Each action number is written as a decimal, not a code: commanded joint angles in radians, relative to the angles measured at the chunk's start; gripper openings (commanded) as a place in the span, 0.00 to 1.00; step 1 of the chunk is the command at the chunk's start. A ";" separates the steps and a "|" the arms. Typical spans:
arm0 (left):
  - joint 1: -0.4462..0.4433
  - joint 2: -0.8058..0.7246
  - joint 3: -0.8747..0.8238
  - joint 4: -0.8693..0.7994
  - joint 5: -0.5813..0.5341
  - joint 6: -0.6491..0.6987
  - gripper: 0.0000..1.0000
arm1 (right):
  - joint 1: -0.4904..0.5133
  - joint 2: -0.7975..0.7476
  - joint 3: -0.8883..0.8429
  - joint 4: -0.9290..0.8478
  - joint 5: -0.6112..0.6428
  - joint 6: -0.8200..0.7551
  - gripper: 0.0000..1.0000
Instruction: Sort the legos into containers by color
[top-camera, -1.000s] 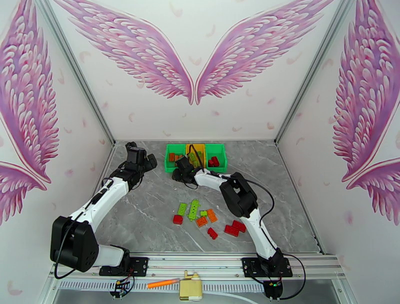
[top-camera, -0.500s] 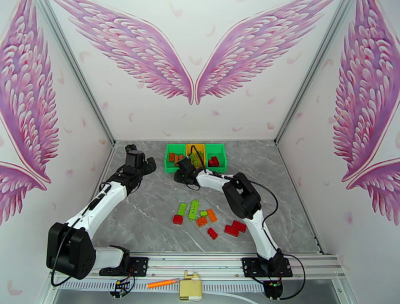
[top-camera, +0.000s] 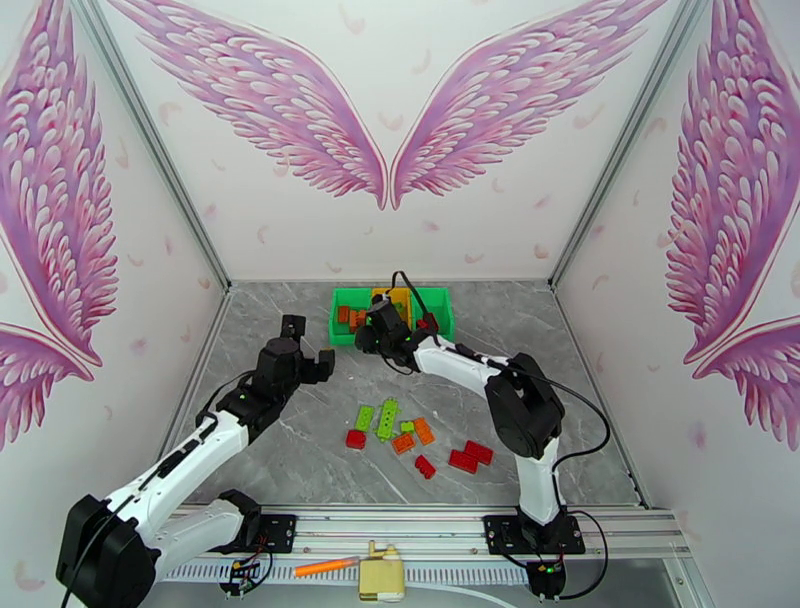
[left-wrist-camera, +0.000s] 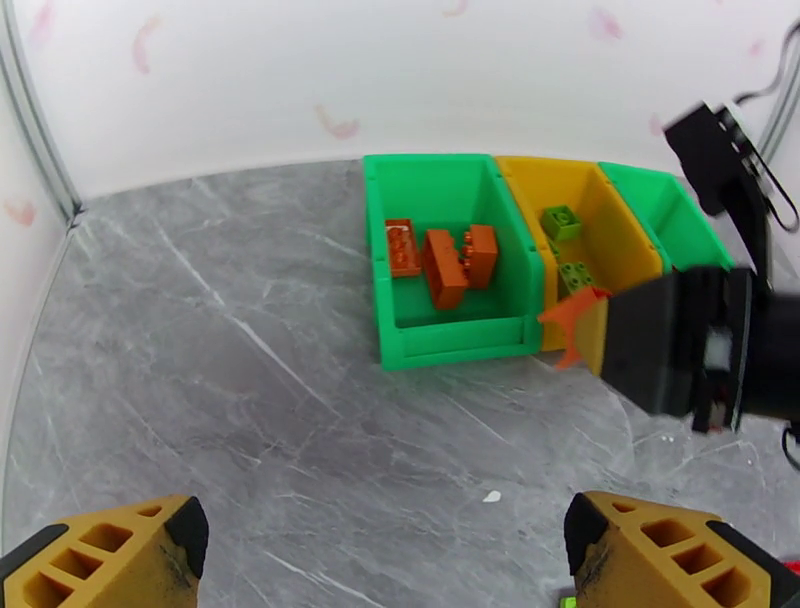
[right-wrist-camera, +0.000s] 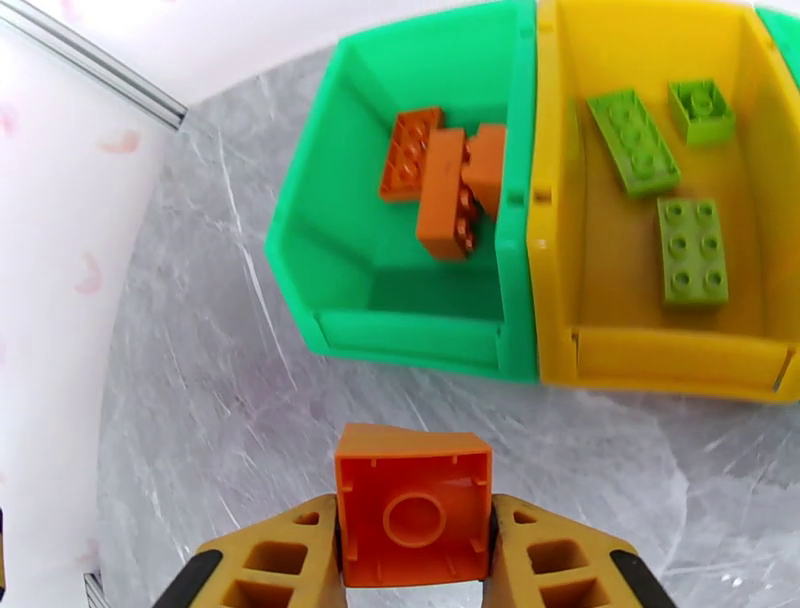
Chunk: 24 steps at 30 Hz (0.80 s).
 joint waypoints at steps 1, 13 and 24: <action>-0.026 -0.047 -0.029 0.048 0.033 0.048 0.99 | -0.024 0.061 0.122 -0.017 0.028 -0.089 0.33; -0.040 -0.075 -0.050 0.062 0.049 0.055 0.99 | -0.068 0.361 0.570 -0.121 0.021 -0.236 0.34; -0.040 -0.069 -0.050 0.068 0.048 0.068 0.99 | -0.070 0.454 0.639 -0.137 -0.140 -0.306 0.36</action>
